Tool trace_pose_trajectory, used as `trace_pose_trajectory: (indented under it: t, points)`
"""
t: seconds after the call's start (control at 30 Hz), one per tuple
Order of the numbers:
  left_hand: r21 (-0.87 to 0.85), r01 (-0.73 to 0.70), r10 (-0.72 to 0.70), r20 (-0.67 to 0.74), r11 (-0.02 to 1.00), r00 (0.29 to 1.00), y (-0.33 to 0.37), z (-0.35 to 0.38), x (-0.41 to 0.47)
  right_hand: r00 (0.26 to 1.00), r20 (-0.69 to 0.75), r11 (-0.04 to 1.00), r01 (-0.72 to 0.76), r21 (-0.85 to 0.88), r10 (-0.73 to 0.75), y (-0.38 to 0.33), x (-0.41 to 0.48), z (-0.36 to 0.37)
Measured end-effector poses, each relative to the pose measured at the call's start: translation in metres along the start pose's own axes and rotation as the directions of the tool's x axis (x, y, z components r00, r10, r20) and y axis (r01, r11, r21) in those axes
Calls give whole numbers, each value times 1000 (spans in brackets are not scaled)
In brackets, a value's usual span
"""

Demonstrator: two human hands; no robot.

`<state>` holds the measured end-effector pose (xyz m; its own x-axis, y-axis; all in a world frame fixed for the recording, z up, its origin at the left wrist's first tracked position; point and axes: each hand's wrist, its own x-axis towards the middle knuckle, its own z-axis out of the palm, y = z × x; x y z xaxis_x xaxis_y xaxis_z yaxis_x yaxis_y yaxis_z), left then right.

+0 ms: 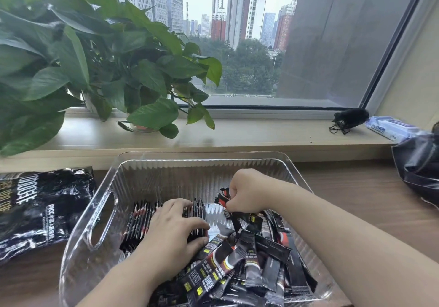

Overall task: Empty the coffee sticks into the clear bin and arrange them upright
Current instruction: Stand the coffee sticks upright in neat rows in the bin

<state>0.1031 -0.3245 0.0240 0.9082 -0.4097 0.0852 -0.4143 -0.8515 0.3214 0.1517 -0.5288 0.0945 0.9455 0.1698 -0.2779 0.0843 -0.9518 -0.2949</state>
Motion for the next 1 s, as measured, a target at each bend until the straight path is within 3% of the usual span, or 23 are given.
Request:
trace_pose_trajectory:
  t: [0.57, 1.0]
  points:
    - [10, -28, 28, -7, 1000, 1000, -4, 5, 4, 982, -90, 970, -144, 197, 164, -20, -2, 29]
    - [-20, -35, 34, -49, 999, 998, -3, 2, 2, 965, -151, 904, -136, 406, 213, -10, 3, 49]
